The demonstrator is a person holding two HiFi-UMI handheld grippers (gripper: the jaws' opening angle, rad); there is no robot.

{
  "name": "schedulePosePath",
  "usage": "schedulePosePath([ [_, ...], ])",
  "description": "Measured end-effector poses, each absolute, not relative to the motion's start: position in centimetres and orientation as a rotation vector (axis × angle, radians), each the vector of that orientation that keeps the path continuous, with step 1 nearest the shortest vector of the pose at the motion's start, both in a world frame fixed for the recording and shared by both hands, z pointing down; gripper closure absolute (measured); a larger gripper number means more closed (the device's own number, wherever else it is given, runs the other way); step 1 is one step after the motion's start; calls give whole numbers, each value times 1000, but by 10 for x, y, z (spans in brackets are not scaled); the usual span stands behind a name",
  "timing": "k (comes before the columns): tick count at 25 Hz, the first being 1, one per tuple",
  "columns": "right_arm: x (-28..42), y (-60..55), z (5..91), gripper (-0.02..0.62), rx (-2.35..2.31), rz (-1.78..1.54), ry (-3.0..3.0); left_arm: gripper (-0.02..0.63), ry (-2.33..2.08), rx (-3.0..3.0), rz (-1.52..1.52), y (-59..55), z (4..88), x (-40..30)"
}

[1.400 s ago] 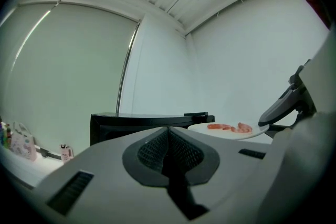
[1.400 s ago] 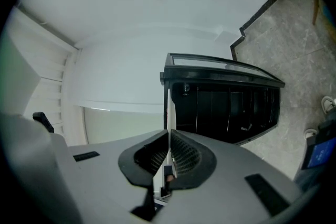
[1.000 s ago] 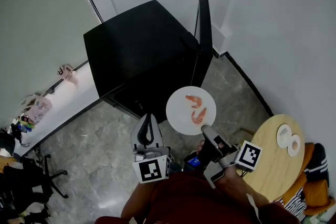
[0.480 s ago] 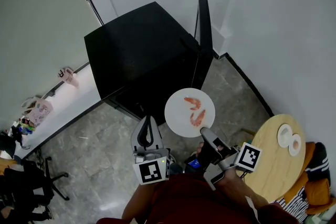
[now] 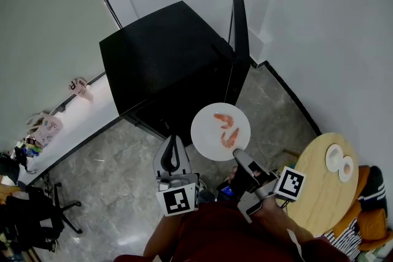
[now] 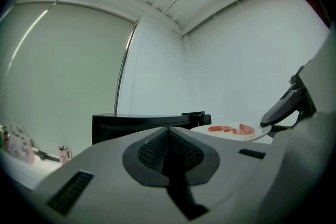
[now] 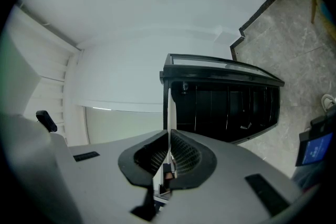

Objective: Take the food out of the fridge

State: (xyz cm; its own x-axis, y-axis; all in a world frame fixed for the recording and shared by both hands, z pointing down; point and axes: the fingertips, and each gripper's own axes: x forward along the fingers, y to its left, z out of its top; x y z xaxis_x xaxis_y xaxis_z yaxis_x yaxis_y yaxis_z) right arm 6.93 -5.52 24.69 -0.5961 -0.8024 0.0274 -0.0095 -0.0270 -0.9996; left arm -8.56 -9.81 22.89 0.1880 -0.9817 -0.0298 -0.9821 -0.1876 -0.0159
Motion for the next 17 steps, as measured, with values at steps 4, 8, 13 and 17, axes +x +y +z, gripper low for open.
schedulePosePath([
  [4,69,-54,247,565,-854,-1690,1651,594,1991,-2392,15,-97,227,-85],
  [8,70,-53,249,565,-851,-1696,1654,594,1989,-2388,12,-95,229,-84],
  [13,71,-53,248,565,-848,-1699,1656,594,1988,-2385,11,-96,229,-84],
  [17,68,-51,247,564,-855,-1699,1655,594,1989,-2383,13,-94,228,-88],
])
